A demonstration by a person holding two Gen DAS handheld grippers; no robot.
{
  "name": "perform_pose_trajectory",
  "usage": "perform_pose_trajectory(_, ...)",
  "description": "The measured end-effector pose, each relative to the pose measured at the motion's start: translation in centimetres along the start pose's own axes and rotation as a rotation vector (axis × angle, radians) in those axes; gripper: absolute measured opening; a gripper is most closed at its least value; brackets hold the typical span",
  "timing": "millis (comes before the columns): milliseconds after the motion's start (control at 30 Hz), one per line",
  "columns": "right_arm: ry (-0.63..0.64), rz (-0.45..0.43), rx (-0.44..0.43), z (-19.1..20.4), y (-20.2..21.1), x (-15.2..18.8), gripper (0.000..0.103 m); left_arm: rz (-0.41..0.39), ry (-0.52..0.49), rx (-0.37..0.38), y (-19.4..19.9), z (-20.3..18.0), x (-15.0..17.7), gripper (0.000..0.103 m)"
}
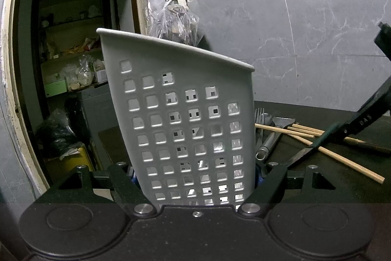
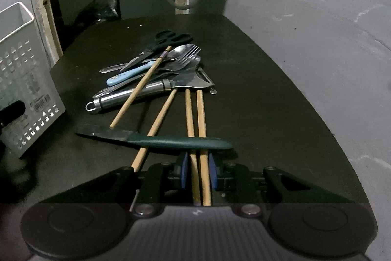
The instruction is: Organize utensils
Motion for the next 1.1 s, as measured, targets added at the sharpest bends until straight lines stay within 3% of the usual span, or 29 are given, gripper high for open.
perform_pose_trajectory(500, -0.020, 0.007, -0.025, -1.0, -1.3, -1.0, 0.026, 0.001, 0.000, 0.001, 0.0, -0.1, 0.0, 0.079)
perform_pose_trajectory(700, -0.051, -0.029, -0.044, -1.1, -2.0, -1.6, 0.041, 0.002, -0.001, 0.000, 0.0, -0.1, 0.1, 0.079)
perform_pose_trajectory(1100, -0.399, -0.150, -0.281, -3.5, -3.3, -2.4, 0.042, 0.002, -0.002, 0.000, 0.0, -0.1, 0.2, 0.079)
Point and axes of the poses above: each gripper's, at about its wrist camera, not at the fingertips, and y roughly against the way its jaws point, z to its left, x to its underside, the point moved 10 cm from there along -y, roughly the way its jaws point, and after that the axes turned 14 degrees about y, right-handed, at the moved point
